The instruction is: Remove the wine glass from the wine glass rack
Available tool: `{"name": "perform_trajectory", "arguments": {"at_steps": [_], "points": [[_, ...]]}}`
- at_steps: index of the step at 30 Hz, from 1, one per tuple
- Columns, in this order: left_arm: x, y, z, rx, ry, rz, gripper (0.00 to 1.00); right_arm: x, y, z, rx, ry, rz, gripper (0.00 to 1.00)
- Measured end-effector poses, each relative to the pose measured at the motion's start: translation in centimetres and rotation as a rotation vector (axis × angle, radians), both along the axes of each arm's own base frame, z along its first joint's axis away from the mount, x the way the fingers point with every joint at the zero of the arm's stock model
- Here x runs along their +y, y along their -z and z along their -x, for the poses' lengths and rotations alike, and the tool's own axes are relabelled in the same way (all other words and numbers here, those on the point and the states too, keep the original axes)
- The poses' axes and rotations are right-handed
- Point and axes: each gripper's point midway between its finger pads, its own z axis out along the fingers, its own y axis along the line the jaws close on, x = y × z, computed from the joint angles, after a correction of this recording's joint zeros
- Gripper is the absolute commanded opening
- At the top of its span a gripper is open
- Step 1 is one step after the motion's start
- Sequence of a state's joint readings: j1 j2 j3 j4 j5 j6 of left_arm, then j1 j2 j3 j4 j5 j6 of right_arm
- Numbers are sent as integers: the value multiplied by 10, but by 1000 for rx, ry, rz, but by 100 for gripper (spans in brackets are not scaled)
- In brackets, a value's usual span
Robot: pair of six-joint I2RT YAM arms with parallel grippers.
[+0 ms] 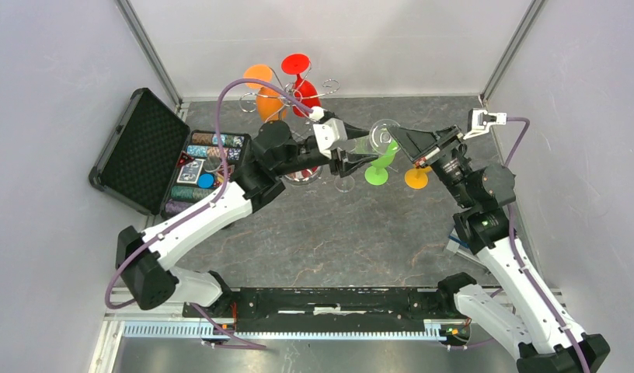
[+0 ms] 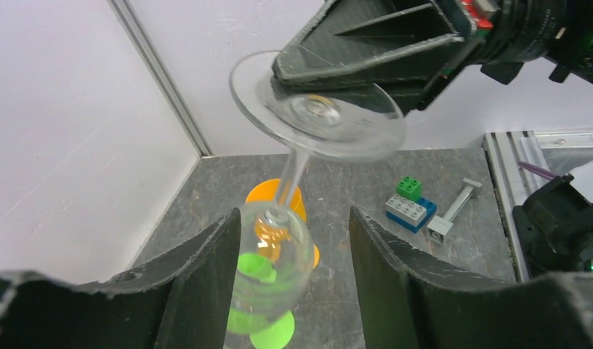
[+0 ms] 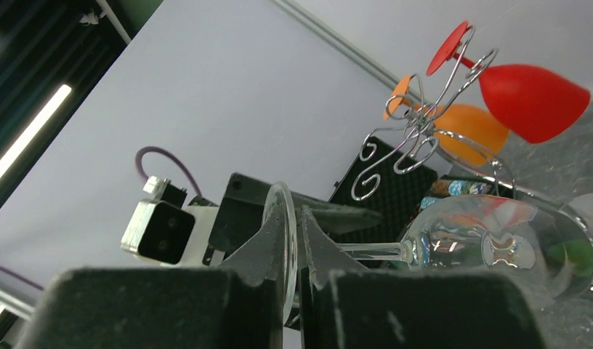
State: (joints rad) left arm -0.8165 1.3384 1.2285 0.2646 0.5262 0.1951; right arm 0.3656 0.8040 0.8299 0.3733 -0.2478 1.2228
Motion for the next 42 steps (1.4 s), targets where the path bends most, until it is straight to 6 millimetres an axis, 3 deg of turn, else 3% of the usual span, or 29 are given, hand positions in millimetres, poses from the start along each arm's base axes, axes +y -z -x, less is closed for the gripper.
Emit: {"name": "perform_trajectory", "arguments": {"at_steps": [10,16,21,30,39,42], "points": [[-21,2,-9,-16,27,18,51,5,-1,20,3,-86,-34,0],[-25,-6,1,-34,85,18,32,5,0,22,5,-102,-48,0],[-27,-6,10,-38,136,4,3,6,2,21,14,-114,-66,0],[-29,1,8,-56,142,-18,2,6,6,16,42,-110,-76,0],[-31,-3,6,-1,121,37,2,6,1,15,11,-108,-86,50],[-31,-1,5,45,112,71,2,6,-1,16,-11,-105,-77,59]]}}
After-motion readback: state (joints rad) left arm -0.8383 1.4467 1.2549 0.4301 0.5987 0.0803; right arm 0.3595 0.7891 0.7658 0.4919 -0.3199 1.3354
